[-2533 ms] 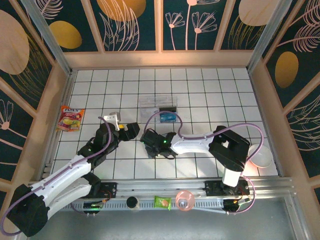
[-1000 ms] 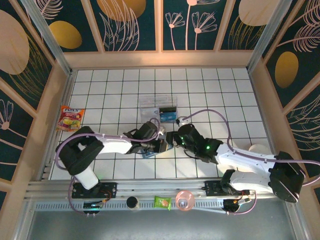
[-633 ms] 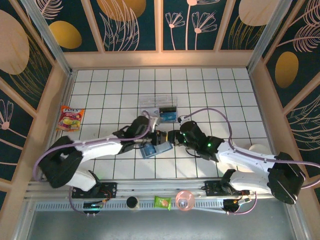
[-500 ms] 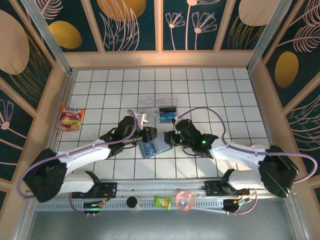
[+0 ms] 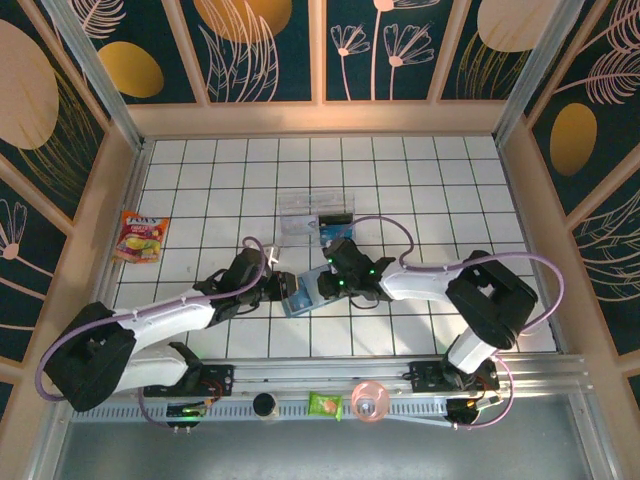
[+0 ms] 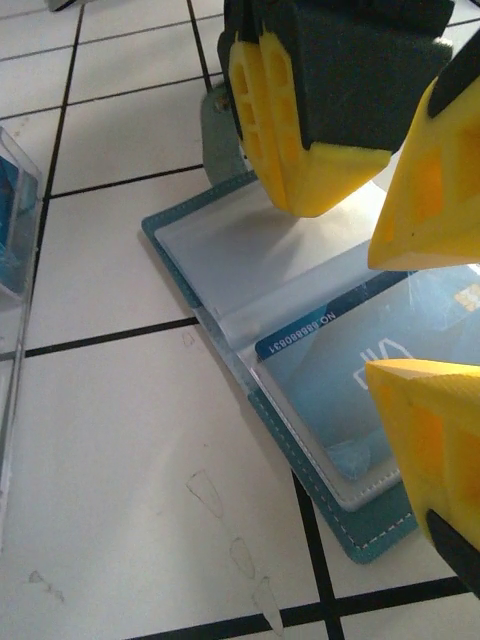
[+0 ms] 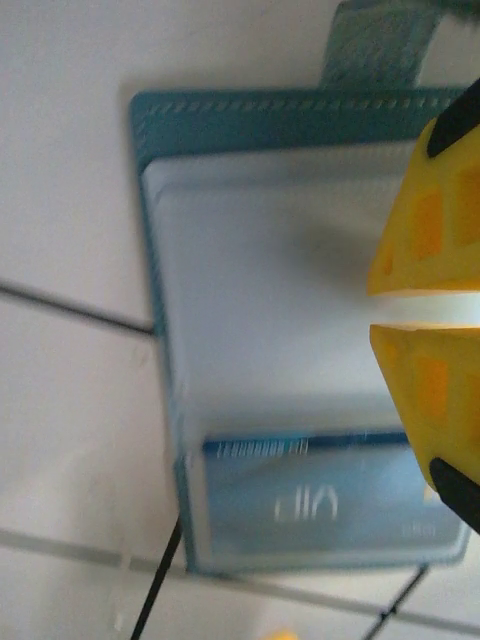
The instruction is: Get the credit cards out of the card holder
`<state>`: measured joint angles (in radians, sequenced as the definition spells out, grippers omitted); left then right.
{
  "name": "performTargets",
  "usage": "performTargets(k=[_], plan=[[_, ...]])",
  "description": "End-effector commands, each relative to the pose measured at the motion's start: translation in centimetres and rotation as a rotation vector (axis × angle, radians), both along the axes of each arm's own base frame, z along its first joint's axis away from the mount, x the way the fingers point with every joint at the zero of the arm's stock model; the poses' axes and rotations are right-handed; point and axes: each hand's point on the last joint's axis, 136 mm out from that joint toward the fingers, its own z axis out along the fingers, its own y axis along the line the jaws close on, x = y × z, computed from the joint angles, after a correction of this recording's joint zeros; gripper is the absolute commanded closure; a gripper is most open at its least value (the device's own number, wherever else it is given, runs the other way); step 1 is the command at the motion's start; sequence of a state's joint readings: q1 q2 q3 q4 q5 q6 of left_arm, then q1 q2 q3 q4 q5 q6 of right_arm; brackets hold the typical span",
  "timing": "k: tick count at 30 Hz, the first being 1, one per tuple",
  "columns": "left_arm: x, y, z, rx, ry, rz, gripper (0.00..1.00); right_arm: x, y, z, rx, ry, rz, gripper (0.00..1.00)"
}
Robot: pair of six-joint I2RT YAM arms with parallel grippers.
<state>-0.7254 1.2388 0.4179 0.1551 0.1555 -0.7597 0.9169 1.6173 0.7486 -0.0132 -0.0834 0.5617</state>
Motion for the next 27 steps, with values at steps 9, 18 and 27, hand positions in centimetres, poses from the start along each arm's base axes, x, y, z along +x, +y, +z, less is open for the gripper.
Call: performTargets(k=[9,18,27], plan=[[-0.9,0.7,-0.2,0.017,-0.013,-0.027,0.55,0.5,-2.3,1.3,-0.035,-0.061,-0.082,0.84],[-1.3,0.4,-1.4,-0.009,0.013,-0.036,0.68,-0.4,3.4,5.4,0.205,0.057,0.159,0.74],[-1.0,0.2,-2.6,0.028,0.033,-0.04,0.65,0.3,3.5,2.2,0.149,0.176,0.137,0.76]])
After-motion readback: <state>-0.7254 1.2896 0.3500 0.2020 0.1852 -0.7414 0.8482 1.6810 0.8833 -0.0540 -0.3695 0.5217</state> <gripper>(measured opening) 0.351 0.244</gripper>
